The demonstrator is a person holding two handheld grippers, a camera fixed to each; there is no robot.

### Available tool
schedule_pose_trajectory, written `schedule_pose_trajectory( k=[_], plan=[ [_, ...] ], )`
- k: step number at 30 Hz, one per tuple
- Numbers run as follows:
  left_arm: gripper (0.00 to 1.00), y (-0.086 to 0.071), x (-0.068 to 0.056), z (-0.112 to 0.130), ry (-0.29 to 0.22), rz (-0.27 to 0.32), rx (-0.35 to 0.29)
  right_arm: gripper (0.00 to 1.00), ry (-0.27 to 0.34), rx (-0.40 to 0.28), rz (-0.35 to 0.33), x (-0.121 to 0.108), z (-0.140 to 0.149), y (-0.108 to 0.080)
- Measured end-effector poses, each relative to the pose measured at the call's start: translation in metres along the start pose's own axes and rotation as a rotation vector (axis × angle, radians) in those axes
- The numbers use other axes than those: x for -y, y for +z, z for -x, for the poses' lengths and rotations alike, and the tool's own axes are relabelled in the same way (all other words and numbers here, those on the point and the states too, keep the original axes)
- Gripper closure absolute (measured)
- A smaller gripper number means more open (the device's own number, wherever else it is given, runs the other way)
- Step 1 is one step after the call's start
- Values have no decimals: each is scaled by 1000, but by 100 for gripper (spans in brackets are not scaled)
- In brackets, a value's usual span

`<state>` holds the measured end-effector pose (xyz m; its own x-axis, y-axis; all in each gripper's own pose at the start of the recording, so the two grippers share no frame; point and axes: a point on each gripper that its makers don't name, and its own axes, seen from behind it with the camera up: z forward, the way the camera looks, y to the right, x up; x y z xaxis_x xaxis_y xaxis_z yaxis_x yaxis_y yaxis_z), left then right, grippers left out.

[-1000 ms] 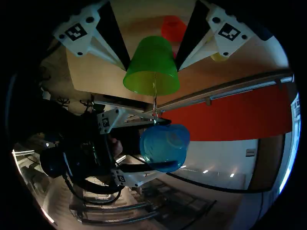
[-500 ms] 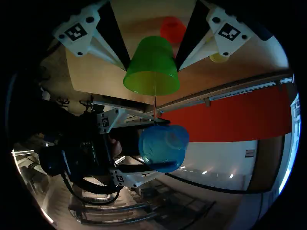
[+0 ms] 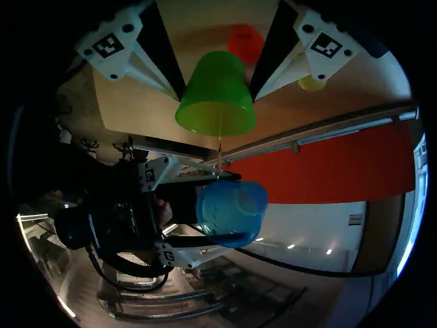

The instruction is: Pour water

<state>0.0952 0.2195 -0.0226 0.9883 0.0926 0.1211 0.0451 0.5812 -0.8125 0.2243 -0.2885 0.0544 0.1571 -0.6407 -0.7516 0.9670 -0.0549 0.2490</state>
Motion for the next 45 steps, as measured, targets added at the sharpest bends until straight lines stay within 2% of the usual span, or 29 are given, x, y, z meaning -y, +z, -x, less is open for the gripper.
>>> schedule_pose_trajectory(
  k=[20,45],
  plan=[
    [19,3,2,7,-13,-1,2,12,-41,2,3,3,3,2],
    [19,0,2,5,-2,-2,0,12,-99,0,15,-3,1,4]
  ],
)
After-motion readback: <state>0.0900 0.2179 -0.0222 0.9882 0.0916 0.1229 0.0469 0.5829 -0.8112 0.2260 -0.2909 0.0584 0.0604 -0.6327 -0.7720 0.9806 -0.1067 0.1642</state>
